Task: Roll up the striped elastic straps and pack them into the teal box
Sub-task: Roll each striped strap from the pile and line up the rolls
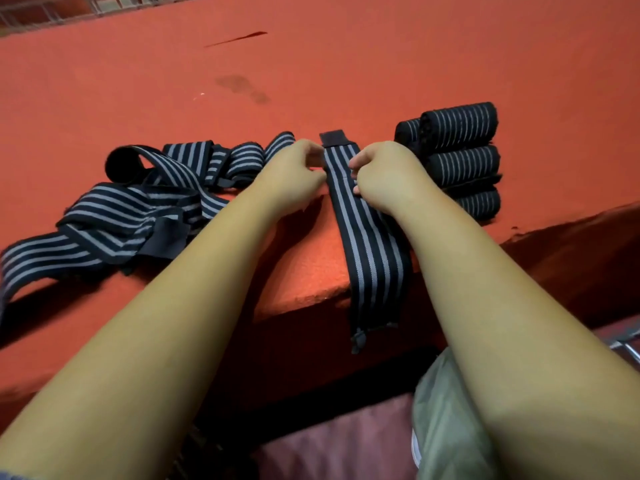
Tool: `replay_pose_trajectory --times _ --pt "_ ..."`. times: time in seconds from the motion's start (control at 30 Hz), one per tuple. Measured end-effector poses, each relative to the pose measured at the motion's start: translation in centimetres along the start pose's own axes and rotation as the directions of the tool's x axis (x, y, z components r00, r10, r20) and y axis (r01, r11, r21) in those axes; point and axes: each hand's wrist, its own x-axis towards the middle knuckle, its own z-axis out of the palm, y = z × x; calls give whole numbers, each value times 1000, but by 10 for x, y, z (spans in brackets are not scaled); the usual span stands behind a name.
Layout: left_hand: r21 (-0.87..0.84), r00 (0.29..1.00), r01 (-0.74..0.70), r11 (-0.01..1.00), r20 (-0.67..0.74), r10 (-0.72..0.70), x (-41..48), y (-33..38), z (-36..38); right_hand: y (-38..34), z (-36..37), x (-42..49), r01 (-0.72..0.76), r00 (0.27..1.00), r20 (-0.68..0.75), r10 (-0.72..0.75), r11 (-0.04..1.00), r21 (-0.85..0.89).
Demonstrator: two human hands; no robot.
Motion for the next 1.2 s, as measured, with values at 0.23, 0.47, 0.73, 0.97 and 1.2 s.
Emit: replay_pose_trajectory --times 0.23,0.47,0.73,0.97,1.2 --pt "207 999 -9 978 39 1 -45 -13 -24 -4 2 -22 32 999 -15 -31 997 71" --pt "647 996 -11 762 -58 63 -28 -25 -43 -13 11 -19 96 995 -27 -94 993 73" --pt "738 999 42 674 -26 -33 2 -25 -37 -19 25 6 128 992 -42 -123 981 145" --pt "220 969 115 969 -240 -61 -15 -9 -65 -23 26 14 123 992 -37 -118 965 231" --pt "-168 907 -35 985 -419 -39 -48 -12 -81 -32 39 12 179 981 12 -192 935 307"
